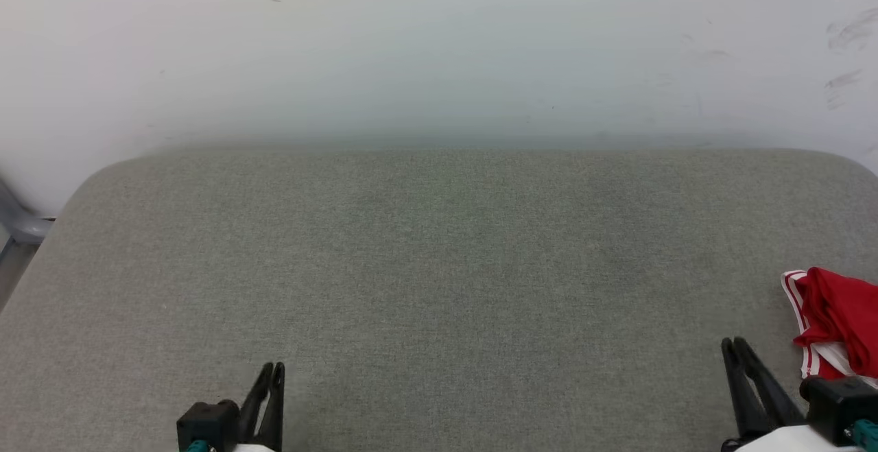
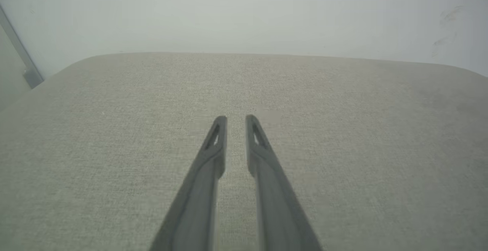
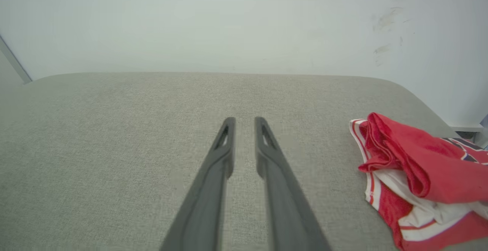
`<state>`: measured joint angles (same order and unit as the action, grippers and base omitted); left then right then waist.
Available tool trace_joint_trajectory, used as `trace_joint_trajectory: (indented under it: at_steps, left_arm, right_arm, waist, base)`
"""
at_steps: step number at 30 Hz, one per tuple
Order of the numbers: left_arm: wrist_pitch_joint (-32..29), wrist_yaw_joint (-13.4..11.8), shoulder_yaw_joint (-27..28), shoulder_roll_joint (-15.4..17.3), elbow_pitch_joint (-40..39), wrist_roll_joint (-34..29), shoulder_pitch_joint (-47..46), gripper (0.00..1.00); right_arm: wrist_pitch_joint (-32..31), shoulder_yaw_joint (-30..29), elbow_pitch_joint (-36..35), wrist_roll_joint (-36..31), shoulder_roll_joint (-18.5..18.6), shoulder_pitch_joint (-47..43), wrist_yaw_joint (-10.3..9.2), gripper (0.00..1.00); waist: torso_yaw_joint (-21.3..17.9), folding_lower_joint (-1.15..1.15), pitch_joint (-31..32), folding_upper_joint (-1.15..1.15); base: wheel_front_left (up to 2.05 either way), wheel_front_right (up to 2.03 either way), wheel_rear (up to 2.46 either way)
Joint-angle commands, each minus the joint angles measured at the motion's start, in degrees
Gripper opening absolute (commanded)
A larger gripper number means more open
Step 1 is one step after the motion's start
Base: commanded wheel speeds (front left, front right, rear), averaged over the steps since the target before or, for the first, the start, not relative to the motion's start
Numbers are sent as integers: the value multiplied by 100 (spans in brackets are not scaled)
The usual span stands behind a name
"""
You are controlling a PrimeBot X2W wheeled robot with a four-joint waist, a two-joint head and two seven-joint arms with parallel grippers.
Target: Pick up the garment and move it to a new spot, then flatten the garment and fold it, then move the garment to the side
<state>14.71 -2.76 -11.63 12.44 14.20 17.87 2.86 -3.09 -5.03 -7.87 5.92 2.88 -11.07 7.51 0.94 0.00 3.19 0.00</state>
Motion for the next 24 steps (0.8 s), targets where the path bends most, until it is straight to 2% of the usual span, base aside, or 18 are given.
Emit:
trace_joint_trajectory:
  at_steps: [1,24]
  left_arm:
    - [-15,7,17,-5,5,44,-12,0]
    - [-632,305,549,-281,-8,2199,-295,0]
  right_arm:
    - [3,7,11,50,0,9,0,0]
    - [-58,11,636,2603,43,525,-1,0]
  waist:
    - [0,0,-1,0]
    - [-18,0,-63,0]
  base:
    - [0,0,0]
    - [0,0,0]
